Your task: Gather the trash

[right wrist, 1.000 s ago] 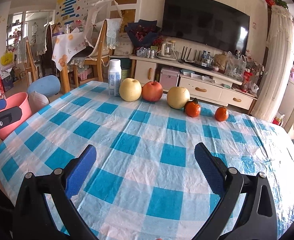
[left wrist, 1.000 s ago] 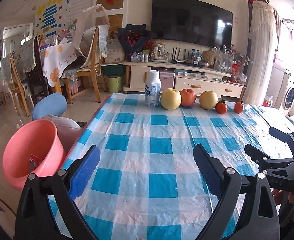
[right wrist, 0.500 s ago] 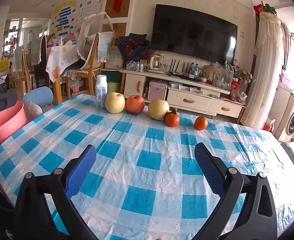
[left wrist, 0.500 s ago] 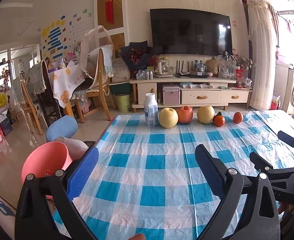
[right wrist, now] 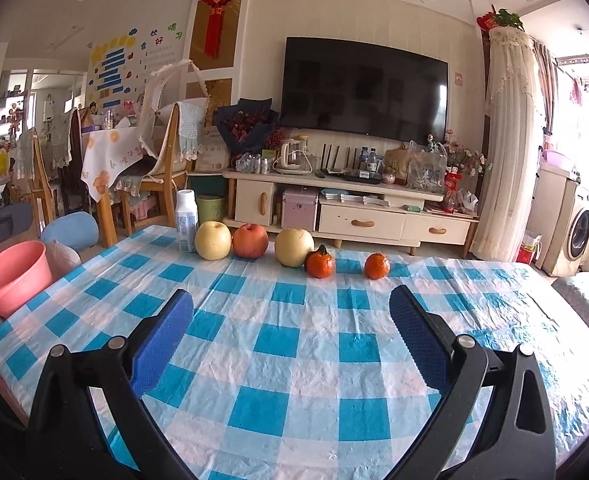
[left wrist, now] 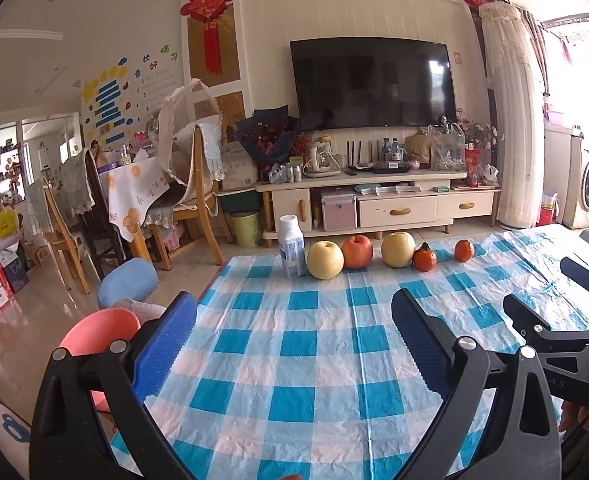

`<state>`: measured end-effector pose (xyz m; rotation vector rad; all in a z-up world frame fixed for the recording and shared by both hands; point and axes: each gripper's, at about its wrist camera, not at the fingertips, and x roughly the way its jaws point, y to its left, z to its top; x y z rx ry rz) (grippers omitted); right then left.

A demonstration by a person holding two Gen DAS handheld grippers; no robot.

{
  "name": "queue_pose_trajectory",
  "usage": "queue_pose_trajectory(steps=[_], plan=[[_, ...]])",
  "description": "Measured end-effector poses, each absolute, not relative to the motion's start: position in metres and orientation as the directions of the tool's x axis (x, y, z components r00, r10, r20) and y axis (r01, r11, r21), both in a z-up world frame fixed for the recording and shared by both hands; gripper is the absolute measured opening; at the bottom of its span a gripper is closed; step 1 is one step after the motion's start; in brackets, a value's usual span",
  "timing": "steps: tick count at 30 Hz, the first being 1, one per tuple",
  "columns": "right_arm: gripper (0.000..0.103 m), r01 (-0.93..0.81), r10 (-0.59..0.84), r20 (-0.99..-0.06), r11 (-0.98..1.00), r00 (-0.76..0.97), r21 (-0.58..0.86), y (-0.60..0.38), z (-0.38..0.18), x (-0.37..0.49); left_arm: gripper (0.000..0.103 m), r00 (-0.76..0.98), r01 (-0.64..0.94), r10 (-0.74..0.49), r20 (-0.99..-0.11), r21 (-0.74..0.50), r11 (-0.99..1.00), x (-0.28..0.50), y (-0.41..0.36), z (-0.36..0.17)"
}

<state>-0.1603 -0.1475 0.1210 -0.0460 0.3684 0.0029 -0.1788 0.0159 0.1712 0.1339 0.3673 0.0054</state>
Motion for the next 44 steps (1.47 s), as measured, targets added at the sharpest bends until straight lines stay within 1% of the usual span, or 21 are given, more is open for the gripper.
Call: queue_pose_trajectory(steps=[4,12,26,30,32,36,39,44], plan=[[0.099,-0.005,-0.009,-0.337,0.999,0.941,-0.042,-0.150,0.124,-0.165,0.097,0.935,0.018,0.031,-0.354,0.135,0.991,-0.180,0.013,0.172],[0.099,-0.008,-0.008,-0.321,0.999,0.947,-0.047,-0.150,0.126,-0.168,0.097,0.932,0.024,0.029,-0.361,0.141,0.990,-0.179,0.009,0.173],[0.099,-0.033,0.009,-0.340,0.997,0.940,-0.065,-0.143,0.117,-0.162,0.097,0.914,0.037,0.017,-0.406,0.125,0.991,-0.161,0.010,0.148],[0.099,-0.038,0.012,-0.364,0.997,0.931,-0.065,-0.141,0.112,-0.156,0.097,0.900,0.069,-0.016,-0.435,0.106,0.992,-0.147,0.011,0.133],[0.099,-0.039,0.009,-0.391,0.997,0.920,-0.069,-0.139,0.107,-0.150,0.097,0.886,0.085,-0.032,-0.463,0.094,0.992,-0.138,0.011,0.123],[0.099,-0.034,0.004,-0.455,0.998,0.891,-0.059,-0.139,0.094,-0.136,0.097,0.825,0.117,-0.075,-0.560,0.039,0.992,-0.105,0.013,0.092],[0.099,-0.023,-0.006,-0.515,0.998,0.857,-0.050,-0.140,0.082,-0.121,0.097,0.766,0.122,-0.084,-0.637,0.016,0.992,-0.076,0.010,0.064],[0.099,0.006,-0.033,-0.619,0.999,0.785,-0.045,-0.142,0.052,-0.091,0.097,0.675,0.109,-0.096,-0.731,-0.030,0.994,-0.033,0.008,0.022]])
